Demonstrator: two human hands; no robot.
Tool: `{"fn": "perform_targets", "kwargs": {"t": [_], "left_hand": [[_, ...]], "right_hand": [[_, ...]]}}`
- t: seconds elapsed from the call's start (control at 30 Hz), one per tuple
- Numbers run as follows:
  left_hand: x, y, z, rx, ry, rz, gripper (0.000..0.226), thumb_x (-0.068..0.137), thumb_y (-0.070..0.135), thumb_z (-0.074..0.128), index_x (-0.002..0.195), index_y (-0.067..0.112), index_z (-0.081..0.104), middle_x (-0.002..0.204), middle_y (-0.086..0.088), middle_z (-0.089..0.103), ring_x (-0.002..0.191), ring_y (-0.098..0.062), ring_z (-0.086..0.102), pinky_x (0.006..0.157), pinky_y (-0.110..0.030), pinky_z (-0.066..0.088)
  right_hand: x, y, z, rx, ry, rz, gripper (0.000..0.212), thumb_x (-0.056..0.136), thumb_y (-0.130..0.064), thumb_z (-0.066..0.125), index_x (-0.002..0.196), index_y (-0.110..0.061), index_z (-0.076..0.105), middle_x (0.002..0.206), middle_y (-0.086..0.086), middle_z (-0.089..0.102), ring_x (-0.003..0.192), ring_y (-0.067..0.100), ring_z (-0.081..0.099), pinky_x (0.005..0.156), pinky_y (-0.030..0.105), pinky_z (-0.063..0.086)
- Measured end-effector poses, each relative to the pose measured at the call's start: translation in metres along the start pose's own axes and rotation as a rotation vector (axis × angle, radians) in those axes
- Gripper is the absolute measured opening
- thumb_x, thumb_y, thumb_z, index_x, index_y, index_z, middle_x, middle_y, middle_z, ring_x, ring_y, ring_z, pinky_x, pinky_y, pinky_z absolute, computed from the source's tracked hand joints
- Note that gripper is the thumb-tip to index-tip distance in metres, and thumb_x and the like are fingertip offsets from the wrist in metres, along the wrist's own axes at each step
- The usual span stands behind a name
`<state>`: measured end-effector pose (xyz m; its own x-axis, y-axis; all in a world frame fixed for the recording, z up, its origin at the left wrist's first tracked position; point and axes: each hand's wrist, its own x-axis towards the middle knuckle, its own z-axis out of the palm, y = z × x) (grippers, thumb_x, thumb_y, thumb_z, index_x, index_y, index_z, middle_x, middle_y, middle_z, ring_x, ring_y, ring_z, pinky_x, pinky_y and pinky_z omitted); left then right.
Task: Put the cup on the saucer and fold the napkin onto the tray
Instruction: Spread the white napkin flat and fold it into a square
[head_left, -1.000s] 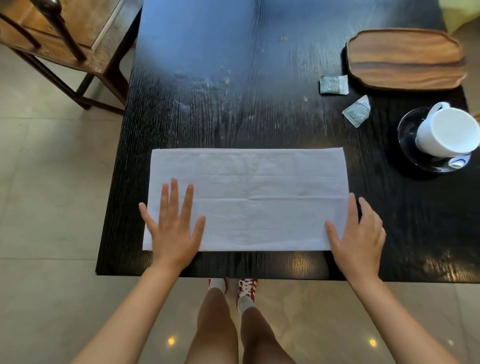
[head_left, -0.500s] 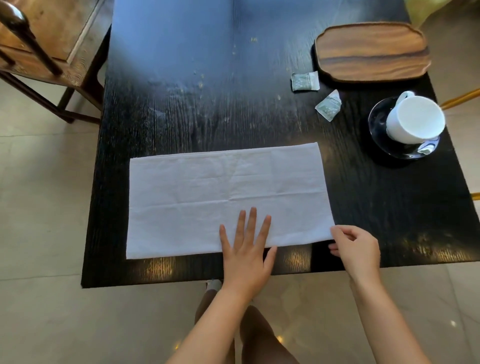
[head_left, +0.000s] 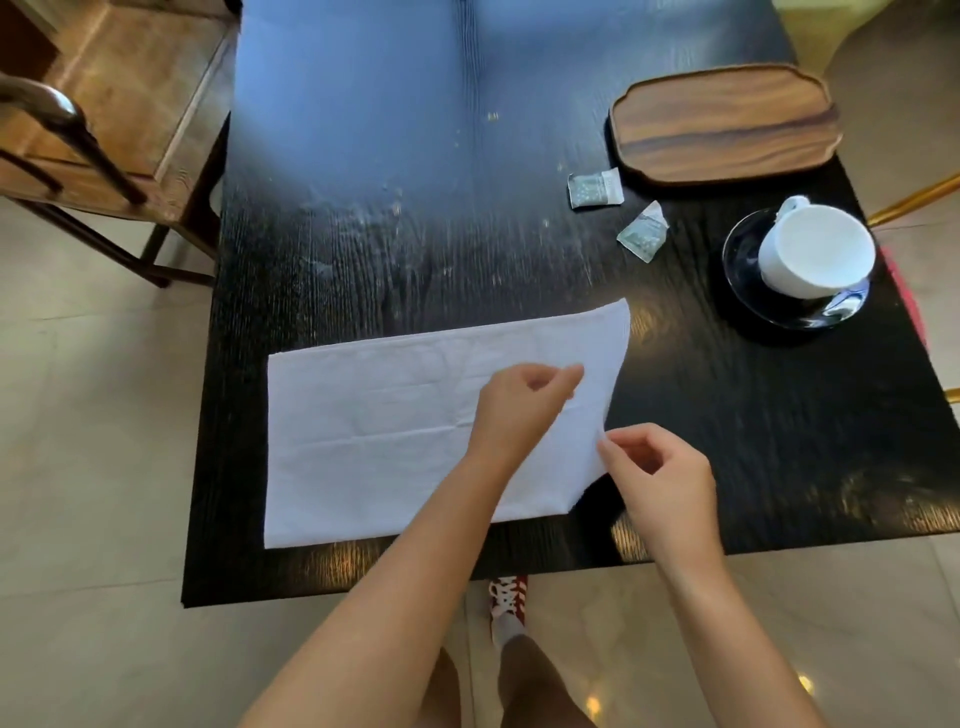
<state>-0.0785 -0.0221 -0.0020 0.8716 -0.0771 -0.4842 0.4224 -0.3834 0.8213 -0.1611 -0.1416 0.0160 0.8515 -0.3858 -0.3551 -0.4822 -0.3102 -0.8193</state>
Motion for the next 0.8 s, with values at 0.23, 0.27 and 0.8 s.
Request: {"fn": "perform_targets", "kwargs": {"t": [0.23, 0.27, 0.8], "left_hand": [[0.03, 0.011, -0.039, 0.138, 0.021, 0.049, 0.015, 0.078, 0.024, 0.072, 0.087, 0.012, 0.073, 0.081, 0.002, 0.068, 0.08, -0.012, 0.065, 0.072, -0.026, 0.054], [0.029, 0.008, -0.049, 0.12, 0.042, 0.055, 0.013, 0.078, 0.02, 0.072, 0.088, 0.011, 0.073, 0.083, 0.001, 0.069, 0.081, -0.012, 0.065, 0.073, -0.026, 0.054], [0.0, -0.092, -0.191, -0.377, 0.223, -0.223, 0.014, 0.084, 0.014, 0.063, 0.076, 0.021, 0.072, 0.079, 0.001, 0.072, 0.073, -0.011, 0.066, 0.059, -0.017, 0.055]], "right_hand": [[-0.013, -0.034, 0.051, -0.07, -0.109, -0.111, 0.011, 0.083, -0.026, 0.066, 0.074, -0.03, 0.064, 0.07, -0.013, 0.063, 0.078, -0.004, 0.058, 0.057, 0.009, 0.046], [-0.015, -0.038, 0.061, -0.087, -0.128, -0.116, 0.01, 0.083, -0.027, 0.066, 0.075, -0.031, 0.064, 0.071, -0.015, 0.063, 0.08, -0.006, 0.057, 0.06, 0.009, 0.045], [-0.064, -0.068, 0.189, -0.377, -0.436, -0.344, 0.007, 0.083, -0.032, 0.065, 0.078, -0.027, 0.065, 0.069, -0.017, 0.056, 0.066, 0.006, 0.057, 0.084, 0.039, 0.05]]}}
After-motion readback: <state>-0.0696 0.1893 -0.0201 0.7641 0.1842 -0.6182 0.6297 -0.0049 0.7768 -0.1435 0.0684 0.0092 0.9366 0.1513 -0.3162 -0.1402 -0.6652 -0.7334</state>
